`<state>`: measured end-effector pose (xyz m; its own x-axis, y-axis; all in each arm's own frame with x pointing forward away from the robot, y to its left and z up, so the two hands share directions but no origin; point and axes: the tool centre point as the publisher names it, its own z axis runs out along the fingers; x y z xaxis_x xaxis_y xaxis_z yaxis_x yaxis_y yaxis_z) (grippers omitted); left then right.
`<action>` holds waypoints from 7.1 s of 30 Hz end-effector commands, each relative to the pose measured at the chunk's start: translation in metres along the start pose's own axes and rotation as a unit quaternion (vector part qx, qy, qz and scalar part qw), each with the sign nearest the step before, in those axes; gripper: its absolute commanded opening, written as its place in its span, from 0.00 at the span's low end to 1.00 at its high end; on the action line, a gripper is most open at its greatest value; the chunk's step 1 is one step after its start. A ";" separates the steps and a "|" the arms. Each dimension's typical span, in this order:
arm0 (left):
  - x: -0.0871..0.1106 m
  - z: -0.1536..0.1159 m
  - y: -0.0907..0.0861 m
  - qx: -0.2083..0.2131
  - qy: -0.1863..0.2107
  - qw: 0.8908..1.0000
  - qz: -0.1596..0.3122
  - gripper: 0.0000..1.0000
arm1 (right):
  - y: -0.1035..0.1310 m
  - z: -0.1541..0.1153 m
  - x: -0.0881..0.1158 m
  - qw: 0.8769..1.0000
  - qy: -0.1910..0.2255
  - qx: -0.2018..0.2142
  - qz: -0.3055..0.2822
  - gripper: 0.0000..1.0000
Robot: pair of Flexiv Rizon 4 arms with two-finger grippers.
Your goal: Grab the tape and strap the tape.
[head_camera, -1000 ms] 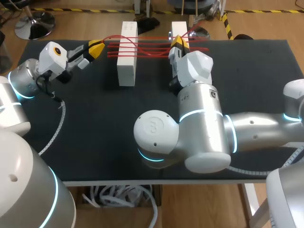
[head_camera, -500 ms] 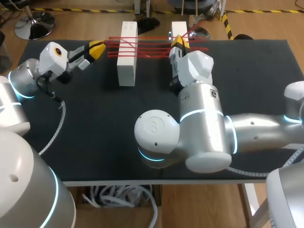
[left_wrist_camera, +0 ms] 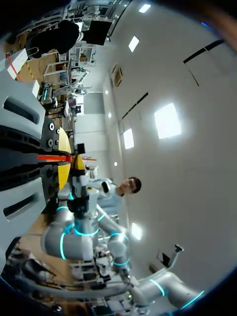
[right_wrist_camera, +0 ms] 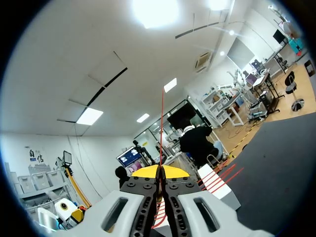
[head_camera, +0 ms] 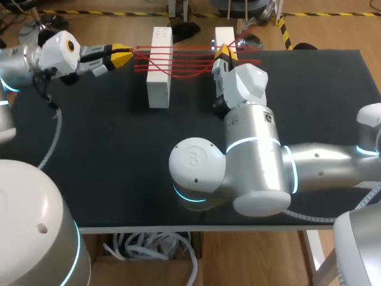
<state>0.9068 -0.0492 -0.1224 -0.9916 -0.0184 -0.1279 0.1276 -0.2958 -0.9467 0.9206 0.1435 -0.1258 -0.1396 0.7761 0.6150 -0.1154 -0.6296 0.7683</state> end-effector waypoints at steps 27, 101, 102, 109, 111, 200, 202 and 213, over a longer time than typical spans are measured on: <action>0.000 0.008 -0.003 -0.370 0.020 0.928 0.043 0.00 | 0.004 0.001 -0.002 1.000 0.001 0.003 0.000 0.00; -0.009 0.023 0.007 -0.539 0.086 0.838 0.025 0.00 | 0.004 0.001 -0.002 1.000 0.001 0.003 0.000 0.00; -0.009 0.023 0.007 -0.539 0.086 0.838 0.025 0.00 | 0.004 0.001 -0.002 1.000 0.001 0.003 0.000 0.00; -0.009 0.023 0.007 -0.539 0.086 0.838 0.025 0.00 | 0.004 0.001 -0.002 1.000 0.001 0.003 0.000 0.00; -0.009 0.023 0.007 -0.539 0.086 0.838 0.025 0.00 | 0.004 0.001 -0.002 1.000 0.001 0.003 0.000 0.00; -0.009 0.023 0.007 -0.539 0.086 0.838 0.025 0.00 | -0.049 -0.021 0.031 0.922 -0.130 0.042 -0.363 0.00; -0.009 0.023 0.007 -0.539 0.086 0.838 0.025 0.00 | -0.050 -0.022 0.031 0.915 -0.126 0.045 -0.381 0.00; -0.009 0.023 0.007 -0.539 0.086 0.838 0.025 0.00 | -0.050 -0.026 0.034 0.864 -0.103 0.025 -0.493 0.00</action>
<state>0.9157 -0.0736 -0.1220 -0.9787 0.1572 -0.1317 0.2050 0.7353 -0.6459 0.8945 0.1973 -0.1445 0.1650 0.9365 -0.3093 -0.0487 0.3210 0.9458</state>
